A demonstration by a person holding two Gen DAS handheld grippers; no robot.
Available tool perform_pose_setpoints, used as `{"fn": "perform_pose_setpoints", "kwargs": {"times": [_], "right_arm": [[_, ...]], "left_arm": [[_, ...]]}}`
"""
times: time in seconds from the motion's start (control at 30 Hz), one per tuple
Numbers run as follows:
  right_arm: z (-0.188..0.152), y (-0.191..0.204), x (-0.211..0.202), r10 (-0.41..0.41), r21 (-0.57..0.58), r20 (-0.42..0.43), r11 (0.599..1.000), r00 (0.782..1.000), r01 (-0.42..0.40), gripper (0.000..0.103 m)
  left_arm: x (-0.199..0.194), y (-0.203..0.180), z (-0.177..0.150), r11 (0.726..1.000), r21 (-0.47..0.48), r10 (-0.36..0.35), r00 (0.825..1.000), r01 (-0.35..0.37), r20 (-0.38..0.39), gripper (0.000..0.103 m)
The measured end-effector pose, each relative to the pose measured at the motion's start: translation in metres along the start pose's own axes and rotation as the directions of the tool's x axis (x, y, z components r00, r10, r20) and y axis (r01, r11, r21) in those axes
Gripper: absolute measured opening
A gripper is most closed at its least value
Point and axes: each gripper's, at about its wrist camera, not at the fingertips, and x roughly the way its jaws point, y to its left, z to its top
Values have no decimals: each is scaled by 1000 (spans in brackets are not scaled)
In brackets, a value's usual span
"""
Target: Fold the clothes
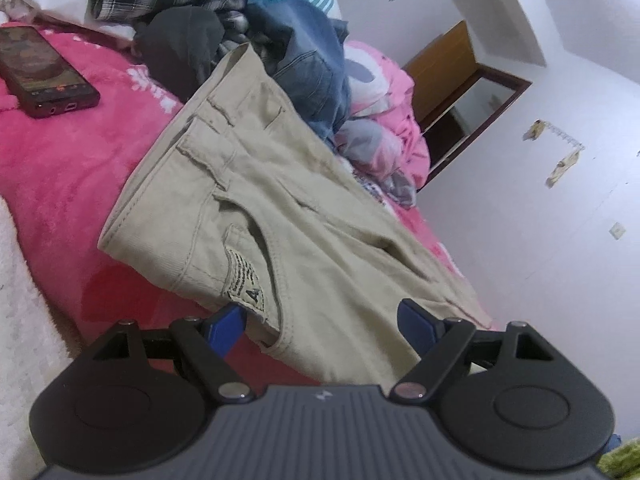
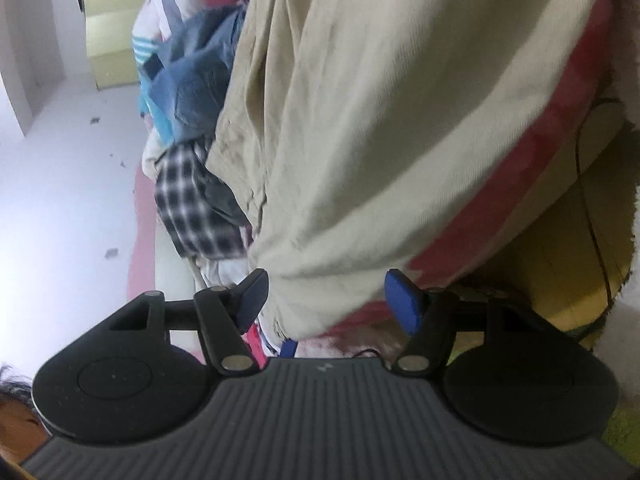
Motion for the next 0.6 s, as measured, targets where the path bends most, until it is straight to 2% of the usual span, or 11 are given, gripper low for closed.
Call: {"fn": "perform_pose_setpoints", "kwargs": {"times": [0.1, 0.23, 0.37, 0.47, 0.57, 0.6], "right_arm": [[3, 2, -6, 33, 4, 44, 999, 999, -33, 64], [9, 6, -21, 148, 3, 135, 989, 980, -149, 64], [16, 7, -27, 166, 5, 169, 986, 972, -169, 64], [15, 11, -22, 180, -9, 158, 984, 971, -180, 64], [13, 14, -15, 191, -25, 136, 982, 972, -190, 64], [10, 12, -15, 191, -18, 125, 982, 974, -190, 64]], "left_arm": [[-2, 1, 1, 1000, -9, -26, 1000, 26, 17, 83], [-3, 2, 6, 998, -11, -61, 997, 62, 41, 83], [7, 4, 7, 999, -18, -43, 999, 43, 17, 83], [16, 8, 5, 999, -42, -32, 999, 32, -17, 83], [20, 9, 10, 998, -61, -16, 999, 14, -37, 76], [21, 9, 13, 998, -65, -9, 999, 6, -42, 68]]}}
